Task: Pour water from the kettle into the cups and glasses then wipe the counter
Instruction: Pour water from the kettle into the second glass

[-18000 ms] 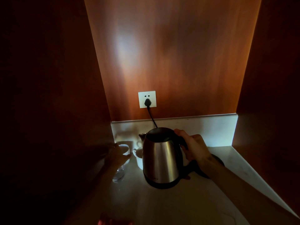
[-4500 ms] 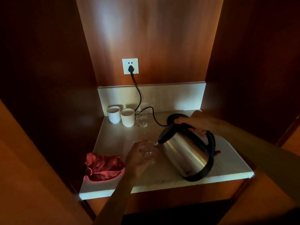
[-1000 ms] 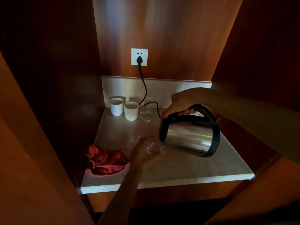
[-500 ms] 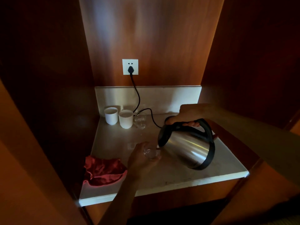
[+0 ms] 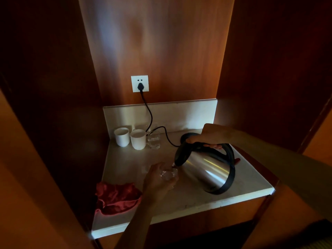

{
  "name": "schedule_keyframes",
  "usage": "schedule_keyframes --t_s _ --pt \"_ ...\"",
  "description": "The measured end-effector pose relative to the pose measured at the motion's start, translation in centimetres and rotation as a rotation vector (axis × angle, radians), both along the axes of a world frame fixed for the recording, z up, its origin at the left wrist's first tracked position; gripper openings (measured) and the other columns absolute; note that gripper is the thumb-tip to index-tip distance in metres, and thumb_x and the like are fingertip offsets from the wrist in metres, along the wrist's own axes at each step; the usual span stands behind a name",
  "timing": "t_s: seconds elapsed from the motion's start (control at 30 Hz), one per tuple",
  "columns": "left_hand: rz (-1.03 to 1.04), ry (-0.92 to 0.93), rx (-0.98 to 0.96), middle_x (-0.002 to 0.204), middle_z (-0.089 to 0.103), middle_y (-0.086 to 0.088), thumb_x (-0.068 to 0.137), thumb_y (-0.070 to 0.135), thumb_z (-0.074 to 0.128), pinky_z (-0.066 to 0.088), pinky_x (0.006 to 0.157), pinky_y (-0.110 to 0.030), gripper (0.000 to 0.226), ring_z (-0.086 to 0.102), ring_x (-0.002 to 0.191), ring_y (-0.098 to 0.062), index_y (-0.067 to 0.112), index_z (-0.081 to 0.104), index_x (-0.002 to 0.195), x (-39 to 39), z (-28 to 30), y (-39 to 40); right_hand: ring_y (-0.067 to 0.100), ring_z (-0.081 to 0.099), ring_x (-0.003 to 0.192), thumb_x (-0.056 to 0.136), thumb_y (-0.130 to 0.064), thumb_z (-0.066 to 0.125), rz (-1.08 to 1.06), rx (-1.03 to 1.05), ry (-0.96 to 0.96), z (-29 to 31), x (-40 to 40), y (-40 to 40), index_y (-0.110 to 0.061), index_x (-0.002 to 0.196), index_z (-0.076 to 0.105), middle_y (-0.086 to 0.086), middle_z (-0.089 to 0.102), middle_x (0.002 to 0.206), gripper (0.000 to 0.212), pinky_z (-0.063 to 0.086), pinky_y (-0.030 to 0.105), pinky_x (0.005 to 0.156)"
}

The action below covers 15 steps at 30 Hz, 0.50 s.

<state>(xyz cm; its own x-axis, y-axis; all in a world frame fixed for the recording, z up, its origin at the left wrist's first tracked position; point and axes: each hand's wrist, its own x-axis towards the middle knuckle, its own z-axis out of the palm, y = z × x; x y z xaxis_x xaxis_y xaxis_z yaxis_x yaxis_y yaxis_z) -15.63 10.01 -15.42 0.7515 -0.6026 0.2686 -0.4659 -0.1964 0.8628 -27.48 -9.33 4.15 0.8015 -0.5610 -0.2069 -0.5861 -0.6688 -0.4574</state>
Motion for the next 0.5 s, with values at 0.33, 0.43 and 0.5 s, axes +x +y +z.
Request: schedule_keyframes --t_s 0.33,0.43,0.5 --pt "0.026 0.004 -0.004 0.109 0.054 0.026 0.062 0.052 0.086 0.057 0.081 -0.026 0.057 0.058 0.097 0.006 0.048 0.055 0.111 -0.27 -0.09 -0.03 0.016 0.044 0.036 0.084 -0.061 0.072 0.003 -0.031 0.029 0.91 0.05 0.32 -0.012 0.052 0.057 0.002 0.051 0.043 0.061 0.042 0.024 0.046" --pt "0.030 0.007 -0.008 0.107 0.053 0.031 0.062 0.052 0.085 0.058 0.081 -0.028 0.056 0.059 0.099 0.003 0.048 0.054 0.108 -0.34 -0.16 0.04 0.014 0.044 0.034 0.086 -0.062 0.071 0.015 -0.044 0.054 0.81 0.13 0.57 -0.012 0.052 0.056 0.000 0.051 0.041 0.062 0.042 0.024 0.047" --pt "0.038 0.003 -0.017 0.107 0.053 0.031 0.061 0.051 0.086 0.058 0.079 -0.028 0.053 0.060 0.098 0.002 0.050 0.052 0.102 -0.41 -0.08 0.05 0.014 0.044 0.033 0.086 -0.062 0.071 0.018 -0.051 0.052 0.91 0.27 0.65 -0.012 0.053 0.056 -0.001 0.050 0.040 0.062 0.042 0.024 0.047"
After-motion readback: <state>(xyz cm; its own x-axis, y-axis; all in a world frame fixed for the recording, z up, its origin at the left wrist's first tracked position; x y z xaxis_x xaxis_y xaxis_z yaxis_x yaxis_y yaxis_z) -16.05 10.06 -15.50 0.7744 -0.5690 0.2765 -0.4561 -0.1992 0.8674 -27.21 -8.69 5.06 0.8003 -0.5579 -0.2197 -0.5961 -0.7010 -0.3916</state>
